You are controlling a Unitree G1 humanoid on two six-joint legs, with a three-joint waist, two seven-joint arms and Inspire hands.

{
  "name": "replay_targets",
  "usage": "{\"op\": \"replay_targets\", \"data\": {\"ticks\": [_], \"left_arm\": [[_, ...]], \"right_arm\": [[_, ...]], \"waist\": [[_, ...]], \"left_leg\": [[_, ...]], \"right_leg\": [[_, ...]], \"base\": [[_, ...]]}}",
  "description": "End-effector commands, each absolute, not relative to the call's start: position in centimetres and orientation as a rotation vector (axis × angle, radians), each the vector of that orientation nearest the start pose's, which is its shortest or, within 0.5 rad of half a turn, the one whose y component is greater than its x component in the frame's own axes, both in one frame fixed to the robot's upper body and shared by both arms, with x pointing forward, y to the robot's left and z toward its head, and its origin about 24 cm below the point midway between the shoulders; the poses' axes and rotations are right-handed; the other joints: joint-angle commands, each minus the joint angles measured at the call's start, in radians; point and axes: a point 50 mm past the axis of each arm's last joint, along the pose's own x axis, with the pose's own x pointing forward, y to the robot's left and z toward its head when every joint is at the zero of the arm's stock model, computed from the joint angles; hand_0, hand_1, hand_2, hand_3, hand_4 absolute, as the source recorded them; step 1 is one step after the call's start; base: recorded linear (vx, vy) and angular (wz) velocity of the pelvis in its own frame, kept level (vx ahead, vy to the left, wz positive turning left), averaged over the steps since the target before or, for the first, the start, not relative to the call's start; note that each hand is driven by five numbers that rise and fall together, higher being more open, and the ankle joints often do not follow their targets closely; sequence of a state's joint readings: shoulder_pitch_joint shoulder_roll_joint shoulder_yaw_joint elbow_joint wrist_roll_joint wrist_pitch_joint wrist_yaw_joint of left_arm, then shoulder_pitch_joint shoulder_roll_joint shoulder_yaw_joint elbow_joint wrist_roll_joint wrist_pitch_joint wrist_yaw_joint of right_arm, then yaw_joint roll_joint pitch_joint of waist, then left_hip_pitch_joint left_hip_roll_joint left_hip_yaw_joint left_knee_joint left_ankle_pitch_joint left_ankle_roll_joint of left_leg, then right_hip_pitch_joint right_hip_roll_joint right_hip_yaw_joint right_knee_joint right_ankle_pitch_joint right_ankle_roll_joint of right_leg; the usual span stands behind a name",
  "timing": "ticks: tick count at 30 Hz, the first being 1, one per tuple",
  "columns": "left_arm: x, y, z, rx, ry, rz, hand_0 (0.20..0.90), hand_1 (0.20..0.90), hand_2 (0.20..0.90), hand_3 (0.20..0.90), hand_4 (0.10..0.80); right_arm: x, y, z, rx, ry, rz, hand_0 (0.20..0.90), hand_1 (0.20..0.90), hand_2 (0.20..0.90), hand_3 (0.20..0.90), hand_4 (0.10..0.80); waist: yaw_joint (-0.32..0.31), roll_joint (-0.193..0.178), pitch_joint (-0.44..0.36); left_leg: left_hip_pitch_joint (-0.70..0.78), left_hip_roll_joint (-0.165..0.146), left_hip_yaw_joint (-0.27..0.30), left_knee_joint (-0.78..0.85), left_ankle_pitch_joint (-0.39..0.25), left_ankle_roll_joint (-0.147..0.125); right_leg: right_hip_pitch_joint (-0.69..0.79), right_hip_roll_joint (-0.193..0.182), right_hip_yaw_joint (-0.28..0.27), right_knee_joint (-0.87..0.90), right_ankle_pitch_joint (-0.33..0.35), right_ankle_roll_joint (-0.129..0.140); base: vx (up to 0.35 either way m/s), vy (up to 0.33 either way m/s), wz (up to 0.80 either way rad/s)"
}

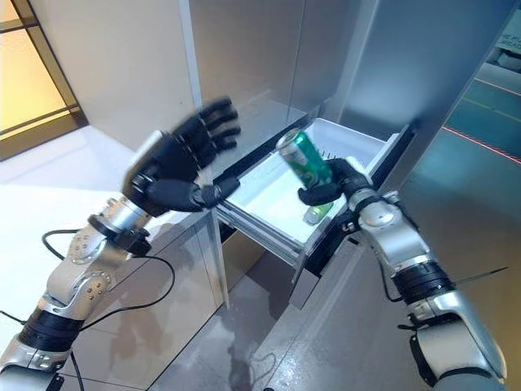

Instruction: Put drinks into fridge and close the fridge

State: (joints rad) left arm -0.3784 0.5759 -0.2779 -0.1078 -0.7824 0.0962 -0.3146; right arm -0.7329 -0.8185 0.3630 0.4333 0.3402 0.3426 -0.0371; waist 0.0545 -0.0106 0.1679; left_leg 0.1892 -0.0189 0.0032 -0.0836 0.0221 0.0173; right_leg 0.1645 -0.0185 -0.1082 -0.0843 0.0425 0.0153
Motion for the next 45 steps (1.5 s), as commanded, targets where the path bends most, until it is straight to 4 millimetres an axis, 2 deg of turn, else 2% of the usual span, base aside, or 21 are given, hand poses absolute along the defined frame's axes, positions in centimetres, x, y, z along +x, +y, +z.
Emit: {"op": "replay_targets", "data": {"ticks": [1,4,9,14,16,20,21,23,25,27,36,45], "left_arm": [[28.0,11.6,14.7,-0.235,-0.122,-0.95,0.9,0.9,0.9,0.9,0.8],[26.5,11.2,11.1,-0.325,0.069,-1.007,0.9,0.9,0.9,0.9,0.8],[24.3,11.2,7.0,-0.405,0.274,-1.037,0.9,0.9,0.9,0.9,0.8],[23.4,12.4,4.2,-0.213,0.363,-1.041,0.9,0.9,0.9,0.9,0.8],[23.5,13.4,2.4,-0.104,0.409,-0.972,0.9,0.9,0.9,0.9,0.8],[23.7,15.2,-0.3,-0.044,0.491,-0.829,0.9,0.9,0.9,0.9,0.8],[23.5,16.2,-1.8,-0.006,0.534,-0.755,0.9,0.9,0.9,0.9,0.8],[23.3,17.5,-3.4,0.031,0.578,-0.658,0.9,0.9,0.9,0.9,0.8],[22.5,19.6,-5.4,0.082,0.631,-0.529,0.9,0.9,0.9,0.9,0.8],[21.9,20.9,-6.5,0.111,0.652,-0.452,0.9,0.9,0.9,0.9,0.8],[21.5,23.7,-8.0,0.12,0.711,-0.256,0.9,0.9,0.9,0.9,0.8],[22.0,24.0,-7.8,0.106,0.713,-0.235,0.9,0.9,0.9,0.9,0.8]], "right_arm": [[36.4,-26.2,31.5,-0.591,-0.388,-0.228,0.3,0.3,0.3,0.2,0.1],[36.6,-28.2,31.8,-0.611,-0.355,-0.309,0.3,0.3,0.3,0.2,0.1],[36.4,-31.0,32.6,-0.657,-0.285,-0.406,0.3,0.3,0.3,0.2,0.1],[36.0,-32.6,33.5,-0.681,-0.249,-0.47,0.3,0.3,0.3,0.2,0.1],[36.0,-32.9,33.7,-0.689,-0.248,-0.488,0.3,0.3,0.3,0.2,0.1],[36.1,-32.7,33.8,-0.689,-0.245,-0.488,0.3,0.3,0.3,0.2,0.1],[36.3,-32.5,33.5,-0.691,-0.225,-0.482,0.3,0.3,0.3,0.2,0.1],[36.5,-32.5,32.9,-0.703,-0.18,-0.469,0.3,0.3,0.3,0.2,0.1],[36.8,-32.5,32.0,-0.739,-0.116,-0.456,0.3,0.3,0.3,0.2,0.1],[37.0,-32.4,31.3,-0.757,-0.072,-0.444,0.3,0.3,0.3,0.2,0.1],[37.6,-33.4,28.4,-0.846,0.213,-0.374,0.3,0.3,0.3,0.2,0.1],[37.7,-33.4,27.6,-0.918,0.385,-0.298,0.3,0.3,0.3,0.2,0.1]], "waist": [[0.031,-0.042,-0.077],[0.057,-0.038,-0.058],[0.092,-0.032,-0.013],[0.116,-0.022,0.066],[0.123,-0.016,0.107],[0.127,-0.015,0.145],[0.127,-0.019,0.158],[0.129,-0.025,0.174],[0.135,-0.031,0.198],[0.138,-0.03,0.214],[0.155,-0.006,0.265],[0.163,0.009,0.285]], "left_leg": [[-0.011,-0.035,-0.043,0.047,-0.053,0.004],[-0.026,-0.039,-0.06,0.057,-0.05,0.004],[-0.082,-0.044,-0.087,0.072,-0.042,0.003],[-0.165,-0.044,-0.111,0.092,-0.024,0.004],[-0.206,-0.043,-0.12,0.102,-0.016,0.005],[-0.244,-0.04,-0.128,0.112,-0.01,0.006],[-0.258,-0.038,-0.127,0.115,-0.009,0.004],[-0.276,-0.035,-0.126,0.117,-0.005,0.001],[-0.299,-0.031,-0.123,0.116,0.003,-0.003],[-0.312,-0.031,-0.12,0.114,0.008,-0.006],[-0.356,-0.033,-0.105,0.119,0.025,-0.015],[-0.38,-0.034,-0.095,0.129,0.035,-0.017]], "right_leg": [[0.013,0.006,-0.024,0.067,-0.052,0.017],[0.009,0.003,-0.035,0.066,-0.048,0.017],[-0.032,0.0,-0.047,0.076,-0.049,0.019],[-0.1,0.001,-0.055,0.092,-0.039,0.014],[-0.136,0.005,-0.054,0.1,-0.034,0.012],[-0.171,0.011,-0.055,0.106,-0.029,0.01],[-0.183,0.014,-0.055,0.107,-0.027,0.009],[-0.2,0.016,-0.059,0.109,-0.024,0.009],[-0.221,0.019,-0.069,0.112,-0.022,0.006],[-0.234,0.02,-0.075,0.113,-0.02,0.005],[-0.281,0.01,-0.108,0.132,-0.021,-0.003],[-0.315,0.001,-0.118,0.157,-0.021,-0.004]], "base": [[0.139,0.026,0.2],[0.09,0.015,0.21],[-0.016,-0.004,0.19],[-0.135,-0.058,0.32],[-0.164,-0.08,0.2],[-0.071,-0.062,0.08],[-0.062,-0.077,0.11],[-0.07,-0.069,0.15],[-0.096,-0.055,0.12],[-0.081,-0.013,0.02],[-0.073,0.02,0.0],[-0.036,0.017,-0.01]]}}
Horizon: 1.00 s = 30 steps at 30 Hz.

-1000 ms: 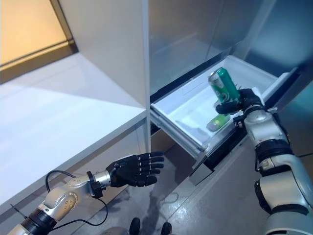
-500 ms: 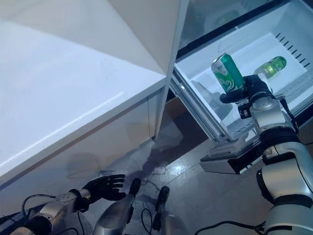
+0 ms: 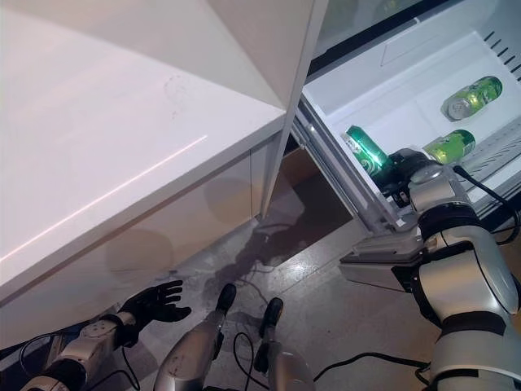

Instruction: Put drinks into fridge and close the fridge

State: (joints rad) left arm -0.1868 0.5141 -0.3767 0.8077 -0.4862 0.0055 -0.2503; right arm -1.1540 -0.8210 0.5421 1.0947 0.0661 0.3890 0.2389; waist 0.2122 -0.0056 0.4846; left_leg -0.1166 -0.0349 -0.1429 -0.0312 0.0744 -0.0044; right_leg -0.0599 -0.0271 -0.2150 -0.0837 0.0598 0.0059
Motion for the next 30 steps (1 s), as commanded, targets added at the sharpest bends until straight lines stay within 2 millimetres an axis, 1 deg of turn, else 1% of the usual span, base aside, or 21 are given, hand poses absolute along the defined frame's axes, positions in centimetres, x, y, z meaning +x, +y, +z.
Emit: {"op": "replay_targets", "data": {"ticks": [1,2,7,10,13,15,17,19,21,22,23,25,26,27,30], "left_arm": [[21.9,24.1,-7.8,0.104,0.714,-0.236,0.9,0.9,0.9,0.9,0.8],[21.9,24.1,-7.8,0.105,0.715,-0.24,0.9,0.9,0.9,0.9,0.8],[21.8,24.1,-7.9,0.116,0.726,-0.248,0.9,0.9,0.9,0.9,0.8],[21.7,24.2,-7.9,0.113,0.733,-0.241,0.9,0.9,0.9,0.9,0.8],[21.1,24.8,-8.3,0.113,0.759,-0.214,0.9,0.9,0.9,0.9,0.8],[20.8,25.0,-8.5,0.115,0.77,-0.204,0.9,0.9,0.9,0.9,0.8],[19.8,25.5,-9.1,0.126,0.808,-0.176,0.9,0.9,0.9,0.9,0.8],[18.7,26.0,-9.8,0.127,0.847,-0.15,0.9,0.9,0.9,0.9,0.8],[18.1,26.2,-10.2,0.126,0.869,-0.134,0.9,0.9,0.9,0.9,0.8],[17.1,26.5,-10.9,0.115,0.905,-0.107,0.9,0.9,0.9,0.9,0.8],[16.9,26.7,-11.0,0.116,0.914,-0.101,0.9,0.9,0.9,0.9,0.8],[15.7,26.6,-11.9,0.097,0.963,-0.078,0.9,0.9,0.9,0.9,0.8],[15.4,26.5,-12.1,0.095,0.974,-0.078,0.9,0.9,0.9,0.9,0.8],[14.9,26.4,-12.4,0.085,0.996,-0.074,0.9,0.9,0.9,0.9,0.8],[13.6,25.9,-13.3,0.064,1.052,-0.069,0.9,0.9,0.9,0.9,0.8]], "right_arm": [[37.7,-33.4,27.6,-0.924,0.402,-0.291,0.608,0.608,0.608,0.56,0.46],[37.7,-33.5,27.5,-0.929,0.421,-0.282,0.9,0.9,0.9,0.9,0.8],[37.8,-33.3,27.2,-0.924,0.426,-0.267,0.9,0.9,0.9,0.9,0.8],[38.1,-32.7,27.9,-0.896,0.348,-0.263,0.9,0.9,0.9,0.9,0.8],[38.2,-31.2,30.0,-0.871,0.142,-0.253,0.9,0.9,0.9,0.9,0.8],[38.1,-30.8,30.7,-0.868,0.08,-0.256,0.9,0.9,0.9,0.9,0.8],[37.3,-30.0,32.4,-0.795,-0.08,-0.245,0.9,0.9,0.9,0.9,0.8],[36.3,-29.9,33.3,-0.751,-0.197,-0.256,0.9,0.9,0.9,0.9,0.8],[35.6,-29.9,34.0,-0.725,-0.274,-0.266,0.9,0.9,0.9,0.9,0.8],[34.5,-29.9,34.6,-0.674,-0.367,-0.278,0.9,0.9,0.9,0.9,0.8],[34.2,-30.0,34.5,-0.658,-0.385,-0.285,0.9,0.9,0.9,0.9,0.8],[32.8,-30.3,34.8,-0.557,-0.509,-0.311,0.9,0.9,0.9,0.9,0.8],[32.5,-30.4,34.8,-0.528,-0.532,-0.32,0.9,0.9,0.9,0.9,0.8],[31.9,-30.8,34.4,-0.467,-0.575,-0.338,0.9,0.9,0.9,0.9,0.8],[31.1,-32.6,31.8,-0.26,-0.591,-0.397,0.9,0.9,0.9,0.9,0.8]], "waist": [[0.005,0.005,-0.032],[0.007,0.005,-0.033],[0.009,0.001,-0.037],[0.004,-0.002,-0.04],[-0.013,-0.014,-0.051],[-0.02,-0.02,-0.054],[-0.041,-0.036,-0.069],[-0.058,-0.047,-0.087],[-0.069,-0.053,-0.1],[-0.092,-0.059,-0.122],[-0.094,-0.062,-0.129],[-0.124,-0.064,-0.164],[-0.128,-0.063,-0.173],[-0.141,-0.06,-0.192],[-0.16,-0.057,-0.241]], "left_leg": [[-0.075,-0.018,0.053,0.076,-0.017,0.004],[-0.074,-0.018,0.054,0.075,-0.016,0.004],[-0.068,-0.015,0.059,0.07,-0.016,0.003],[-0.058,-0.012,0.063,0.065,-0.016,0.002],[-0.039,-0.006,0.073,0.054,-0.02,0.002],[-0.033,-0.004,0.077,0.05,-0.022,0.001],[-0.014,0.001,0.087,0.04,-0.027,0.001],[0.002,0.003,0.094,0.035,-0.032,0.002],[0.012,0.003,0.099,0.033,-0.037,0.004],[0.029,0.002,0.109,0.033,-0.045,0.007],[0.034,0.002,0.111,0.033,-0.048,0.008],[0.056,-0.002,0.126,0.039,-0.063,0.011],[0.061,-0.003,0.129,0.041,-0.067,0.012],[0.072,-0.005,0.135,0.046,-0.076,0.014],[0.105,-0.009,0.153,0.058,-0.099,0.019]], "right_leg": [[-0.093,0.009,-0.01,0.158,-0.038,0.005],[-0.093,0.009,-0.01,0.159,-0.038,0.006],[-0.09,0.009,-0.009,0.159,-0.038,0.007],[-0.084,0.01,-0.006,0.157,-0.037,0.008],[-0.073,0.014,0.005,0.154,-0.036,0.011],[-0.069,0.015,0.007,0.152,-0.036,0.013],[-0.057,0.018,0.016,0.148,-0.036,0.016],[-0.047,0.02,0.026,0.146,-0.036,0.019],[-0.041,0.021,0.032,0.144,-0.037,0.021],[-0.03,0.021,0.044,0.142,-0.04,0.023],[-0.026,0.021,0.047,0.141,-0.041,0.023],[-0.009,0.018,0.066,0.136,-0.045,0.027],[-0.005,0.017,0.071,0.136,-0.046,0.028],[0.004,0.015,0.08,0.135,-0.049,0.03],[0.034,0.01,0.098,0.139,-0.06,0.033]], "base": [[0.0,0.0,0.0],[0.0,0.0,0.0],[0.0,0.0,0.0],[0.0,0.0,0.0],[0.0,0.004,-0.02],[-0.002,0.001,-0.07],[0.001,-0.003,-0.07],[0.012,-0.001,-0.13],[0.026,0.004,-0.16],[0.041,0.015,-0.12],[0.048,0.033,-0.08],[0.038,0.049,-0.14],[0.05,0.06,-0.18],[0.082,0.066,-0.17],[0.12,0.052,-0.28]]}}
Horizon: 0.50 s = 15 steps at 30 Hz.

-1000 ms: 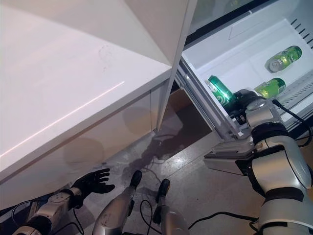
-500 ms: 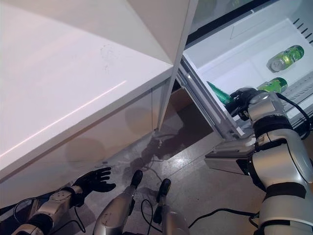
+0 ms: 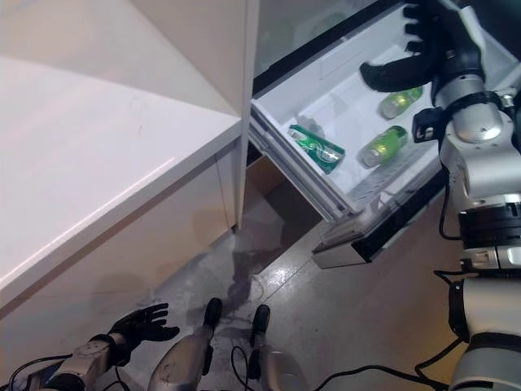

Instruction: Put drinks into fridge and close the fridge

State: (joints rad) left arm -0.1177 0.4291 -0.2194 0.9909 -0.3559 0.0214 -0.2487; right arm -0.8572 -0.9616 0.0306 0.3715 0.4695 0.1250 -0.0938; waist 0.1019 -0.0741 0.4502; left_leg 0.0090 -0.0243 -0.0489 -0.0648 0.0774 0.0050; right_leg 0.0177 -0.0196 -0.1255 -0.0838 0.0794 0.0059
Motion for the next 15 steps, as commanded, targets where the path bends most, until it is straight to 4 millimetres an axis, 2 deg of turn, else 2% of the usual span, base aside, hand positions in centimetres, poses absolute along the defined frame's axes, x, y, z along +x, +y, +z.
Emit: {"op": "replay_targets", "data": {"ticks": [1,5,6,7,8,9,10,13,15], "left_arm": [[13.3,25.7,-13.5,0.061,1.068,-0.073,0.9,0.9,0.9,0.9,0.8],[12.1,24.6,-14.4,0.053,1.124,-0.102,0.9,0.9,0.9,0.9,0.8],[11.8,24.3,-14.6,0.048,1.135,-0.11,0.9,0.9,0.9,0.9,0.8],[11.7,24.1,-14.6,0.047,1.137,-0.113,0.9,0.9,0.9,0.9,0.8],[11.4,23.8,-14.8,0.044,1.144,-0.126,0.9,0.9,0.9,0.9,0.8],[11.4,23.8,-14.8,0.044,1.144,-0.126,0.9,0.9,0.9,0.9,0.8],[11.2,23.4,-14.9,0.042,1.149,-0.144,0.9,0.9,0.9,0.9,0.8],[11.6,22.8,-14.8,0.058,1.138,-0.179,0.9,0.9,0.9,0.9,0.8],[12.8,22.5,-14.4,0.073,1.103,-0.185,0.9,0.9,0.9,0.9,0.8]], "right_arm": [[31.1,-33.1,30.7,-0.192,-0.582,-0.423,0.9,0.9,0.9,0.9,0.8],[30.9,-34.7,25.7,0.031,-0.496,-0.499,0.9,0.9,0.9,0.9,0.8],[30.9,-34.8,24.0,0.081,-0.461,-0.51,0.9,0.9,0.9,0.9,0.8],[30.9,-34.8,23.4,0.091,-0.451,-0.513,0.9,0.9,0.9,0.9,0.8],[30.9,-34.7,21.7,0.131,-0.42,-0.529,0.9,0.9,0.9,0.9,0.8],[30.9,-34.7,21.7,0.131,-0.42,-0.529,0.9,0.9,0.9,0.9,0.8],[30.8,-34.6,19.9,0.172,-0.383,-0.548,0.9,0.9,0.9,0.9,0.8],[30.6,-34.3,17.9,0.226,-0.362,-0.583,0.9,0.9,0.9,0.9,0.8],[30.8,-34.1,18.3,0.26,-0.387,-0.603,0.9,0.9,0.9,0.9,0.8]], "waist": [[-0.054,0.013,-0.22],[-0.066,0.018,-0.261],[-0.065,0.016,-0.264],[-0.065,0.016,-0.263],[-0.062,0.015,-0.256],[-0.062,0.015,-0.256],[-0.057,0.015,-0.241],[-0.048,0.02,-0.204],[-0.039,0.026,-0.166]], "left_leg": [[-0.01,-0.021,0.063,0.096,-0.109,0.012],[0.026,-0.029,0.074,0.142,-0.149,0.022],[0.034,-0.033,0.077,0.178,-0.172,0.025],[0.036,-0.034,0.079,0.192,-0.18,0.026],[0.037,-0.037,0.083,0.244,-0.206,0.028],[0.037,-0.037,0.083,0.244,-0.206,0.028],[0.032,-0.039,0.077,0.312,-0.241,0.037],[0.007,-0.039,0.07,0.411,-0.302,0.068],[-0.059,-0.051,0.065,0.506,-0.336,0.09]], "right_leg": [[-0.034,-0.001,0.013,0.142,-0.083,0.034],[0.003,-0.014,0.029,0.158,-0.098,0.032],[0.018,-0.021,0.033,0.168,-0.105,0.031],[0.023,-0.024,0.033,0.173,-0.107,0.03],[0.036,-0.034,0.031,0.192,-0.116,0.027],[0.036,-0.034,0.031,0.192,-0.116,0.027],[0.041,-0.049,0.03,0.237,-0.133,0.022],[0.016,-0.071,0.023,0.361,-0.185,0.015],[-0.04,-0.086,0.018,0.453,-0.207,0.005]], "base": [[0.151,0.036,-0.26],[0.217,0.023,-0.18],[0.199,0.004,-0.33],[0.241,-0.003,-0.32],[0.14,-0.004,-0.1],[0.245,-0.01,-0.07],[0.18,-0.005,-0.07],[0.148,0.005,-0.02],[-0.113,0.009,0.07]]}}
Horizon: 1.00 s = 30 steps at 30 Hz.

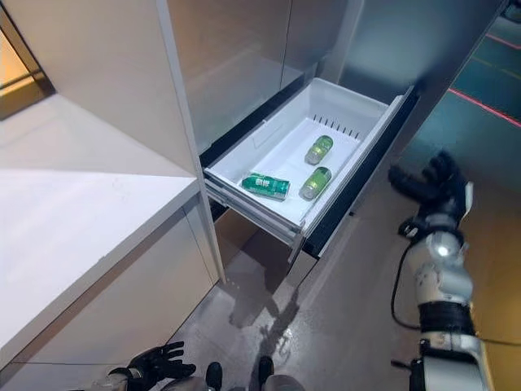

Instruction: Put drinks into fridge and close the fridge

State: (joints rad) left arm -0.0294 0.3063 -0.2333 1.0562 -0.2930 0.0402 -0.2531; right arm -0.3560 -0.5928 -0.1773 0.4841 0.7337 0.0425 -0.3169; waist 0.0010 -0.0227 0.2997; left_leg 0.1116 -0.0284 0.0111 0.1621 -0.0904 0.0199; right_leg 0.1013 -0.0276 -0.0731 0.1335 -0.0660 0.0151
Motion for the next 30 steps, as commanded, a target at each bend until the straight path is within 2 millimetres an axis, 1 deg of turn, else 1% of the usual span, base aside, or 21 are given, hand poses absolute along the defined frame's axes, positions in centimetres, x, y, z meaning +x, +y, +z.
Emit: {"op": "replay_targets", "data": {"ticks": [1,3,4,7,8,10,12,16,17,18,21,25,28,30], "left_arm": [[13.2,22.4,-14.3,0.073,1.094,-0.184,0.9,0.9,0.9,0.9,0.8],[15.1,22.3,-13.5,0.068,1.032,-0.172,0.9,0.9,0.9,0.9,0.8],[15.7,22.3,-13.2,0.068,1.012,-0.166,0.9,0.9,0.9,0.9,0.8],[16.8,22.5,-12.7,0.064,0.981,-0.135,0.9,0.9,0.9,0.9,0.8],[16.9,22.7,-12.6,0.057,0.976,-0.111,0.9,0.9,0.9,0.9,0.8],[16.9,23.0,-12.6,0.047,0.976,-0.086,0.9,0.9,0.9,0.9,0.8],[16.7,23.6,-12.6,0.033,0.981,-0.051,0.9,0.9,0.9,0.9,0.8],[16.3,24.1,-12.6,0.004,0.972,-0.018,0.9,0.9,0.9,0.9,0.8],[16.2,24.2,-12.6,-0.005,0.966,-0.012,0.9,0.9,0.9,0.9,0.8],[16.2,24.2,-12.6,-0.008,0.963,-0.01,0.9,0.9,0.9,0.9,0.8],[16.3,24.1,-12.5,-0.019,0.943,-0.02,0.9,0.9,0.9,0.9,0.8],[17.0,23.7,-12.1,-0.02,0.906,-0.059,0.9,0.9,0.9,0.9,0.8],[17.5,23.2,-11.8,-0.017,0.884,-0.097,0.9,0.9,0.9,0.9,0.8],[17.6,23.1,-11.7,-0.011,0.88,-0.115,0.9,0.9,0.9,0.9,0.8]], "right_arm": [[30.9,-34.1,18.5,0.268,-0.396,-0.607,0.9,0.9,0.9,0.9,0.8],[31.6,-34.1,19.7,0.319,-0.438,-0.61,0.9,0.9,0.9,0.9,0.8],[31.9,-34.1,20.3,0.327,-0.451,-0.609,0.9,0.9,0.9,0.9,0.8],[33.0,-33.7,21.7,0.354,-0.458,-0.576,0.9,0.9,0.9,0.9,0.8],[33.5,-33.5,22.1,0.358,-0.448,-0.545,0.9,0.9,0.9,0.9,0.8],[34.0,-33.2,22.1,0.355,-0.435,-0.506,0.9,0.9,0.9,0.9,0.8],[34.7,-32.6,22.4,0.35,-0.414,-0.415,0.9,0.9,0.9,0.9,0.8],[35.4,-31.4,23.1,0.277,-0.433,-0.302,0.9,0.9,0.9,0.9,0.8],[35.6,-30.8,23.8,0.264,-0.454,-0.24,0.9,0.9,0.9,0.9,0.8],[35.7,-30.5,24.0,0.264,-0.461,-0.213,0.9,0.9,0.9,0.9,0.8],[36.2,-28.7,25.9,0.218,-0.517,-0.077,0.9,0.9,0.9,0.9,0.8],[36.7,-26.6,28.5,0.155,-0.575,0.011,0.9,0.9,0.9,0.9,0.8],[37.3,-25.1,30.0,0.098,-0.572,0.069,0.9,0.9,0.9,0.9,0.8],[37.6,-24.5,30.9,0.071,-0.573,0.087,0.9,0.9,0.9,0.9,0.8]], "waist": [[0.063,-0.024,-0.009],[0.07,-0.009,0.042],[0.074,-0.003,0.06],[0.085,0.011,0.101],[0.088,0.017,0.113],[0.093,0.023,0.123],[0.101,0.03,0.132],[0.11,0.042,0.142],[0.115,0.045,0.146],[0.116,0.046,0.147],[0.133,0.051,0.153],[0.155,0.057,0.158],[0.177,0.059,0.159],[0.192,0.061,0.158]], "left_leg": [[-0.179,-0.049,0.003,0.298,-0.173,0.08],[-0.273,-0.058,0.004,0.382,-0.191,0.095],[-0.308,-0.063,0.004,0.414,-0.197,0.099],[-0.401,-0.077,0.005,0.512,-0.223,0.109],[-0.43,-0.082,0.004,0.536,-0.226,0.112],[-0.457,-0.088,0.005,0.559,-0.226,0.113],[-0.486,-0.094,0.002,0.581,-0.225,0.114],[-0.514,-0.1,-0.003,0.59,-0.215,0.112],[-0.519,-0.101,-0.006,0.585,-0.208,0.111],[-0.52,-0.102,-0.007,0.584,-0.206,0.111],[-0.531,-0.108,-0.019,0.57,-0.187,0.105],[-0.533,-0.111,-0.036,0.536,-0.161,0.098],[-0.528,-0.114,-0.054,0.507,-0.141,0.092],[-0.52,-0.116,-0.069,0.483,-0.127,0.087]], "right_leg": [[-0.14,-0.081,-0.035,0.256,-0.065,-0.006],[-0.238,-0.088,-0.042,0.356,-0.087,-0.019],[-0.272,-0.089,-0.043,0.39,-0.096,-0.024],[-0.366,-0.089,-0.043,0.5,-0.132,-0.038],[-0.402,-0.088,-0.041,0.537,-0.142,-0.045],[-0.436,-0.086,-0.043,0.573,-0.153,-0.054],[-0.469,-0.086,-0.044,0.604,-0.162,-0.062],[-0.506,-0.08,-0.047,0.63,-0.166,-0.07],[-0.514,-0.079,-0.049,0.633,-0.165,-0.072],[-0.516,-0.079,-0.049,0.633,-0.165,-0.073],[-0.531,-0.077,-0.057,0.635,-0.161,-0.074],[-0.536,-0.08,-0.071,0.625,-0.154,-0.07],[-0.524,-0.087,-0.084,0.609,-0.148,-0.066],[-0.512,-0.092,-0.094,0.594,-0.144,-0.064]], "base": [[-0.224,0.022,0.09],[-0.332,0.05,0.13],[-0.349,0.066,0.14],[-0.222,0.07,0.12],[-0.18,0.092,0.05],[-0.105,0.073,0.05],[-0.064,0.074,0.06],[-0.047,0.067,0.0],[-0.025,0.05,-0.1],[-0.021,0.054,-0.02],[-0.012,0.023,0.06],[-0.028,0.019,-0.07],[0.0,0.0,0.0],[0.011,0.0,0.02]]}}
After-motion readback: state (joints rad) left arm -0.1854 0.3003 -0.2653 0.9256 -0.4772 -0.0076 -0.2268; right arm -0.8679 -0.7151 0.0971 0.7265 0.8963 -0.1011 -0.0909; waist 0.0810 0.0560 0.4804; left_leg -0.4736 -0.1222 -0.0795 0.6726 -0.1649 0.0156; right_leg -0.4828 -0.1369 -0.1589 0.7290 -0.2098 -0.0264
